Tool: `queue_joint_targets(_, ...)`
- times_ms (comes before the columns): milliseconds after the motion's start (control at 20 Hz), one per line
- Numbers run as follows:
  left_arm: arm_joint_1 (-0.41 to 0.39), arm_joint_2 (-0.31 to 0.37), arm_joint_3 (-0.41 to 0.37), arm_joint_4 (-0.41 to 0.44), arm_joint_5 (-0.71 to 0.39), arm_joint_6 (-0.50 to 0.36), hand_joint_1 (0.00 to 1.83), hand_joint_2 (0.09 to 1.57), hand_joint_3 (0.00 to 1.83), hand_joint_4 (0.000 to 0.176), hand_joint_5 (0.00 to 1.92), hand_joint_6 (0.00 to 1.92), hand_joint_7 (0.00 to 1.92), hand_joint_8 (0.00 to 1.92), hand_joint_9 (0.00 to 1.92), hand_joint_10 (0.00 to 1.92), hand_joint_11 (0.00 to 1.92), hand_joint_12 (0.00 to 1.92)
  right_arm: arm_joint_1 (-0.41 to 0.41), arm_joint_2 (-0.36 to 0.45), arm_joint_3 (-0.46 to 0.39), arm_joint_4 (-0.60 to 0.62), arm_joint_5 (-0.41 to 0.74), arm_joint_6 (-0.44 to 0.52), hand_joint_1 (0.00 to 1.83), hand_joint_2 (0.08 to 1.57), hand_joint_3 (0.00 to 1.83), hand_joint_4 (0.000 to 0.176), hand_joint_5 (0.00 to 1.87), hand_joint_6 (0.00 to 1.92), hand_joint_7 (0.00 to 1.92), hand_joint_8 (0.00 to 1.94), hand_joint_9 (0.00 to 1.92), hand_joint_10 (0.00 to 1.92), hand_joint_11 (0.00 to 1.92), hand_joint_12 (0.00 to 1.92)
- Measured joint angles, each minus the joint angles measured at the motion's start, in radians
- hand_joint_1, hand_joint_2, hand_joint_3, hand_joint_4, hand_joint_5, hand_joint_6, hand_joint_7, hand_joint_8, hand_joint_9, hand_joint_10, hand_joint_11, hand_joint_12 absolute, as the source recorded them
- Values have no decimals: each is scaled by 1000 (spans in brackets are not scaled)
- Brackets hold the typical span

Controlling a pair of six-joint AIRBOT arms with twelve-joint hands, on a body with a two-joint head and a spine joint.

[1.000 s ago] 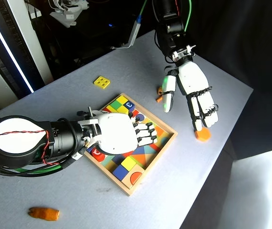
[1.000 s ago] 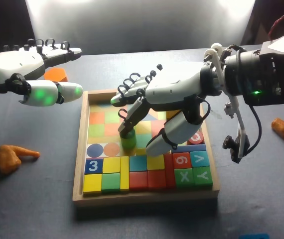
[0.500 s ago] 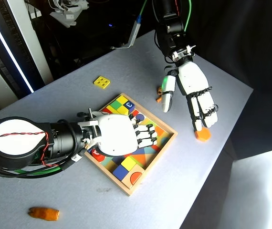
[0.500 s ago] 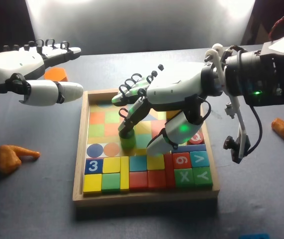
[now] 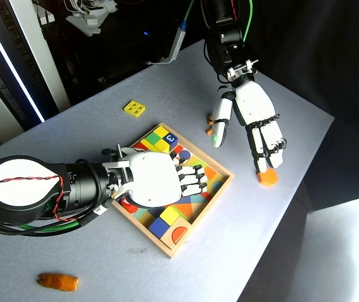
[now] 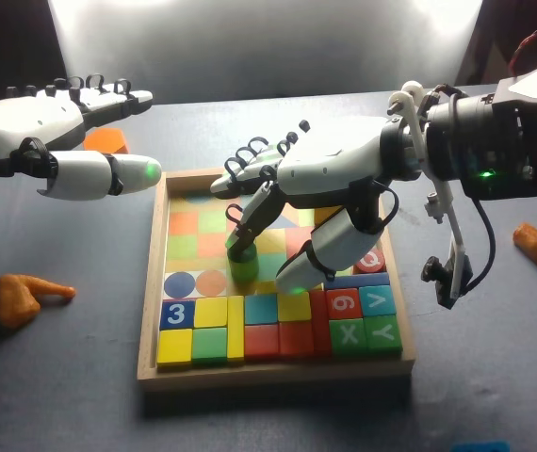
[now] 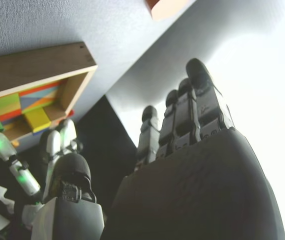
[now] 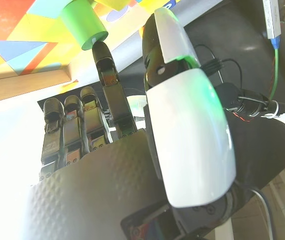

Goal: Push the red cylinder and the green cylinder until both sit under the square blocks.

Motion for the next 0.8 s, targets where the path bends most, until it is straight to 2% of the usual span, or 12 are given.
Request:
queue_joint_targets(50,0,0,0,0,3,0,69,1257,1,131,58,1,0,0,3,3,0,280,0,0,0,0,1,0,424,1100,1,103,602,0,7,1,0,0,0,252)
queue_joint_targets(150,0,0,0,0,6,1,35,1223,0,118,54,0,0,0,15,5,0,331,0,0,0,0,5,2,427,1094,0,107,618,4,6,0,0,0,0,277)
queue_joint_targets(300,2,0,0,0,8,3,23,1189,0,144,47,1,2,0,39,4,0,454,0,3,0,-15,15,25,445,1093,0,107,632,5,4,1,0,0,0,231)
queue_joint_targets(350,2,0,0,-1,9,3,29,1184,0,138,44,0,7,1,51,5,0,524,0,5,0,-20,20,31,452,1093,0,108,641,5,6,1,0,0,0,256)
queue_joint_targets(400,3,0,0,0,8,3,22,1166,0,136,46,0,17,2,52,3,0,510,0,9,0,-22,26,35,444,1097,1,110,642,3,5,0,0,0,0,257)
queue_joint_targets(450,8,0,0,0,4,3,23,1161,0,146,47,0,17,0,40,5,0,466,0,11,0,-24,31,37,436,1099,1,111,641,2,9,1,0,0,0,241)
queue_joint_targets(500,13,0,0,-1,5,3,24,1162,0,128,49,1,18,1,37,5,0,455,0,15,0,-27,35,44,442,1099,1,108,644,2,14,2,0,0,0,234)
queue_joint_targets(550,14,0,0,-1,11,3,4,1149,0,136,45,0,22,2,35,4,0,450,0,18,0,-32,39,51,440,1104,1,108,646,2,15,1,0,0,0,201)
queue_joint_targets(600,14,0,0,-1,11,3,5,1151,0,128,55,1,29,2,27,1,0,389,0,19,0,-37,42,58,439,1106,2,109,647,2,19,3,0,0,0,193)
queue_joint_targets(650,14,0,0,-3,9,3,0,1144,0,132,44,5,20,4,12,4,0,303,0,21,0,-45,45,68,427,1110,2,110,641,2,10,4,0,0,0,126)
queue_joint_targets(700,14,0,0,-4,9,3,0,1136,0,143,40,2,13,1,4,2,0,239,0,25,0,-51,50,76,431,1108,0,111,648,3,11,2,0,0,0,152)
queue_joint_targets(800,17,0,0,-4,10,3,0,1135,0,148,48,2,17,1,4,1,0,200,0,32,0,-57,55,82,442,1114,1,109,648,1,2,1,0,0,0,119)
